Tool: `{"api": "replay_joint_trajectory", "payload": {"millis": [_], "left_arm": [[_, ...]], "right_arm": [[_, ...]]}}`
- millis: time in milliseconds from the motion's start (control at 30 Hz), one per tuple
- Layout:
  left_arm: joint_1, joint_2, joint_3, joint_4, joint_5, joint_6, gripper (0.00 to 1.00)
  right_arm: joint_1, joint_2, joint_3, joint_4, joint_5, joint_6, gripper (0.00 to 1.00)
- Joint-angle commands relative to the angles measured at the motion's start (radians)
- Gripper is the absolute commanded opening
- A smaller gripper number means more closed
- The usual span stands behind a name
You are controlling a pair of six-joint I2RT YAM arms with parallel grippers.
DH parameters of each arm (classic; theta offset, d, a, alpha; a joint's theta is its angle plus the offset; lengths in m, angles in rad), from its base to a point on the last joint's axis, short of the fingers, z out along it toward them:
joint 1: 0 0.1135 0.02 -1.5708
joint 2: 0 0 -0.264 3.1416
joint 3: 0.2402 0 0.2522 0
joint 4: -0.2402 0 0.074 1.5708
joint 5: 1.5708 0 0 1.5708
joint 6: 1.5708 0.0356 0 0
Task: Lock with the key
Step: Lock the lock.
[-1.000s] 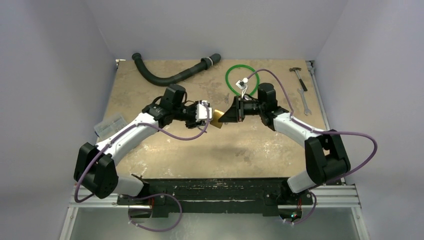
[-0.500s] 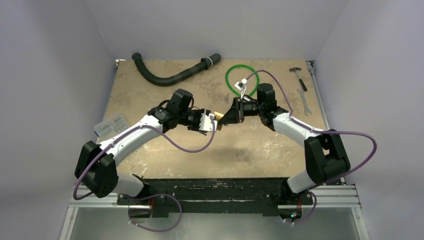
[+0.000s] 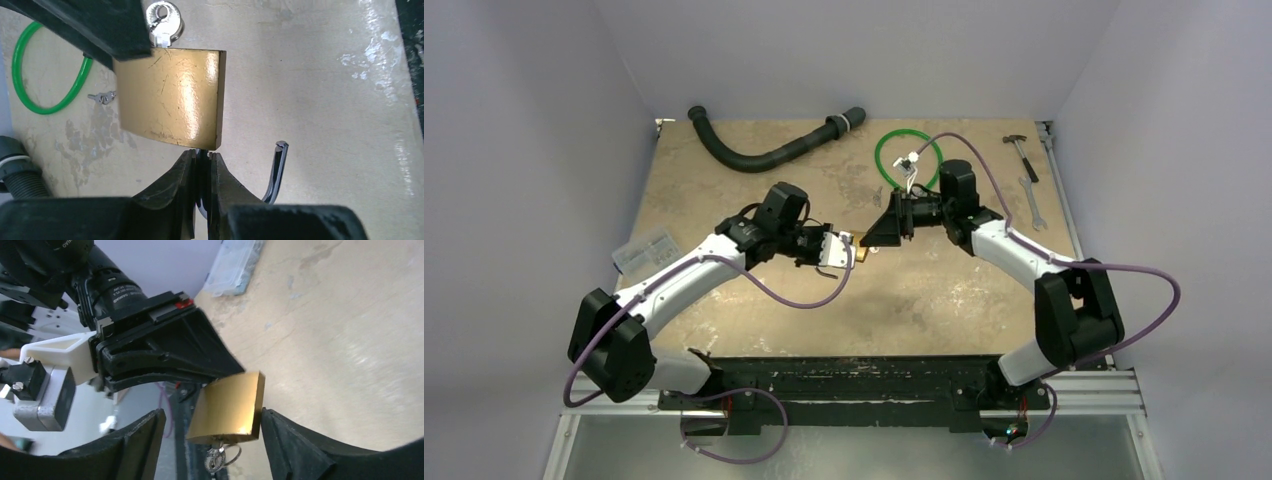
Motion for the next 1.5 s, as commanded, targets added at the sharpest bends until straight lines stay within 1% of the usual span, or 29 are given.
{"api": "replay_joint_trajectory", "payload": {"millis": [0,67,100,233,300,333,367,433,500,533,600,633,700,833,867,933,1000,1033,1200,1333,1467], "left_arm": [[0.000,-0.059,0.036,0.016,0.092,-0.077,0.00],[0.001,-0.062,0.049,0.011,0.094,-0.087,0.00],[0.000,-0.063,0.054,0.008,0.094,-0.091,0.00],[0.000,-0.064,0.081,0.001,0.098,-0.114,0.00],[0.000,-0.067,0.088,0.008,0.092,-0.117,0.00],[0.001,-0.068,0.091,0.014,0.088,-0.121,0.00],[0.001,-0.069,0.095,0.020,0.084,-0.123,0.00],[0.001,-0.075,0.100,0.041,0.075,-0.135,0.00],[0.000,-0.085,0.094,0.066,0.062,-0.127,0.00],[0.001,-0.089,0.091,0.078,0.051,-0.117,0.00],[0.001,-0.087,0.094,0.099,0.021,-0.105,0.00],[0.001,-0.085,0.099,0.109,0.010,-0.099,0.00],[0.001,-0.086,0.105,0.127,-0.002,-0.085,0.00],[0.000,-0.083,0.122,0.171,-0.016,-0.072,0.00],[-0.001,-0.080,0.130,0.171,-0.020,-0.067,0.00],[-0.001,-0.075,0.145,0.177,-0.024,-0.065,0.00],[-0.002,-0.072,0.156,0.185,-0.026,-0.079,0.00],[-0.002,-0.071,0.158,0.196,-0.026,-0.095,0.00],[-0.015,-0.073,0.157,0.205,-0.031,-0.114,0.00],[-0.029,-0.078,0.158,0.235,-0.043,-0.137,0.00],[-0.043,-0.079,0.158,0.248,-0.053,-0.160,0.00]], "right_arm": [[-0.047,-0.047,0.167,-0.230,0.001,-0.299,0.81],[-0.066,-0.049,0.223,-0.359,0.028,-0.430,0.85],[-0.077,-0.056,0.239,-0.397,0.041,-0.479,0.87],[-0.100,-0.111,0.265,-0.492,0.075,-0.650,0.92],[-0.098,-0.151,0.253,-0.541,0.101,-0.743,0.94],[-0.095,-0.176,0.233,-0.535,0.107,-0.765,0.97],[-0.093,-0.207,0.208,-0.509,0.122,-0.765,0.99],[-0.087,-0.269,0.153,-0.442,0.177,-0.753,0.99],[-0.080,-0.328,0.102,-0.375,0.287,-0.734,0.99],[-0.080,-0.352,0.076,-0.321,0.317,-0.712,0.99],[-0.080,-0.383,0.065,-0.292,0.326,-0.698,0.99],[-0.080,-0.389,0.076,-0.303,0.319,-0.712,0.99],[-0.080,-0.388,0.104,-0.379,0.300,-0.792,0.99],[-0.080,-0.385,0.088,-0.345,0.246,-0.752,0.99],[-0.079,-0.377,0.107,-0.391,0.232,-0.778,0.99],[-0.059,-0.342,0.179,-0.566,0.202,-0.964,0.99],[-0.006,-0.301,0.232,-0.659,0.264,-1.025,0.99],[0.011,-0.292,0.241,-0.676,0.280,-1.042,0.99],[0.062,-0.316,0.212,-0.641,0.308,-1.047,0.99],[0.122,-0.266,0.241,-0.686,0.380,-1.068,0.99],[0.170,-0.221,0.260,-0.660,0.448,-1.037,0.99]]}}
